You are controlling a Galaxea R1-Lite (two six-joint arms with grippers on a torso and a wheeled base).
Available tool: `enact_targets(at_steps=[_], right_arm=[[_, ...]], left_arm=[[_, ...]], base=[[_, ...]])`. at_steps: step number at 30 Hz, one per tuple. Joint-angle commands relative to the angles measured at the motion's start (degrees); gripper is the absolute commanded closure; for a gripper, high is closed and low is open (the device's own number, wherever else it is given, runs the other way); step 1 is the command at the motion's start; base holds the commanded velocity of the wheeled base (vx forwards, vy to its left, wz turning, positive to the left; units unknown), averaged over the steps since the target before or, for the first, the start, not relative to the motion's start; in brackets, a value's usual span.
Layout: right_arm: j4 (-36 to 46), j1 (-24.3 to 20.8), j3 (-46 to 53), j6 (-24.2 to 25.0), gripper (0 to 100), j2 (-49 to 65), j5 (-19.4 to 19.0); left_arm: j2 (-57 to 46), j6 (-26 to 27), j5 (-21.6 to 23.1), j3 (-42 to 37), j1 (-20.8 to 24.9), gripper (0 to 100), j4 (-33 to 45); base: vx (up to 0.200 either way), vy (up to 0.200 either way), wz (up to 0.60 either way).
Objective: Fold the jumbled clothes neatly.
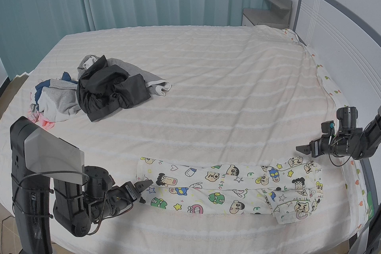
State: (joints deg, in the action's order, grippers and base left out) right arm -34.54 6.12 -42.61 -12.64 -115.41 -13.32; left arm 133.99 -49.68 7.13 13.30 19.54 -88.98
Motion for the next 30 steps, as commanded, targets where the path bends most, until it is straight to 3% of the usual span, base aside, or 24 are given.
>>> enact_targets(at_steps=[1,5,11,19,30], right_arm=[[1.4,-3.2,-4.1,-0.5,0,-4.4,1.6],[5.9,-5.7,-5.3,-1.6,0,-4.1,2.2],[9.8,-8.5,-5.6,-4.4,0,-5.5,2.2],[9.4,-12.1,-8.5,-4.4,0,-8.6,2.7],[7.6,-14.2,-10.9,-4.6,0,-13.5,6.5]], left_arm=[[2.1,-0.3,0.5,0.1,-0.2,0,-1.0],[1.5,-2.1,1.6,-0.1,-0.5,0,-1.0],[-1.5,-3.8,8.2,-1.8,-3.0,0,-1.0],[-1.4,-3.6,8.2,-1.8,-2.9,0,-1.0],[-1.2,-3.4,8.2,-1.8,-2.8,0,-1.0]], base=[[0.0,0.0,0.0],[0.0,0.0,0.0],[0.0,0.0,0.0],[0.0,0.0,0.0],[0.0,0.0,0.0]])
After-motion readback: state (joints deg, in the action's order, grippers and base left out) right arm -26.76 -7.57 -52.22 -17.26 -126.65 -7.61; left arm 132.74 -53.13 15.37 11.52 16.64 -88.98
